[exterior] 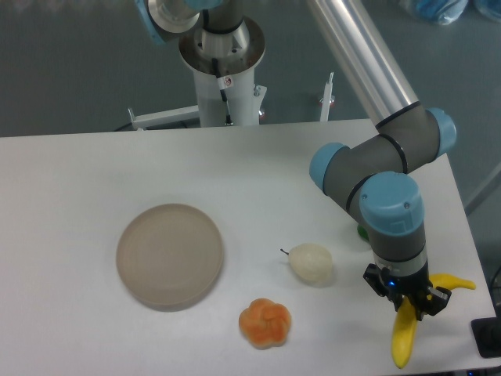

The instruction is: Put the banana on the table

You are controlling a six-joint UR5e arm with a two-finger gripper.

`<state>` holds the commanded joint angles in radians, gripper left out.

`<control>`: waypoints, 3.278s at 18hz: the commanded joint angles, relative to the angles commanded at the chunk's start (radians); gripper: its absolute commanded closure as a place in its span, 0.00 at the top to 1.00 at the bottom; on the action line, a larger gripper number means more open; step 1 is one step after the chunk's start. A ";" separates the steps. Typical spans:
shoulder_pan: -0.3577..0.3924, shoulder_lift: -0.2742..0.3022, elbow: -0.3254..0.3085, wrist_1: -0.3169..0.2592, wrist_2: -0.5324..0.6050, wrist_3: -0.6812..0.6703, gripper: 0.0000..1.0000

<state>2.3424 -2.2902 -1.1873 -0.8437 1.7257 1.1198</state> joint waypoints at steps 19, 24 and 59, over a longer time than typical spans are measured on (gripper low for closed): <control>-0.017 0.116 -0.125 -0.003 -0.003 0.009 0.41; -0.003 0.234 -0.300 -0.006 -0.009 0.056 0.41; -0.086 0.459 -0.900 0.006 -0.109 -0.244 0.40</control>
<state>2.2565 -1.8315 -2.0878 -0.8376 1.6168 0.8759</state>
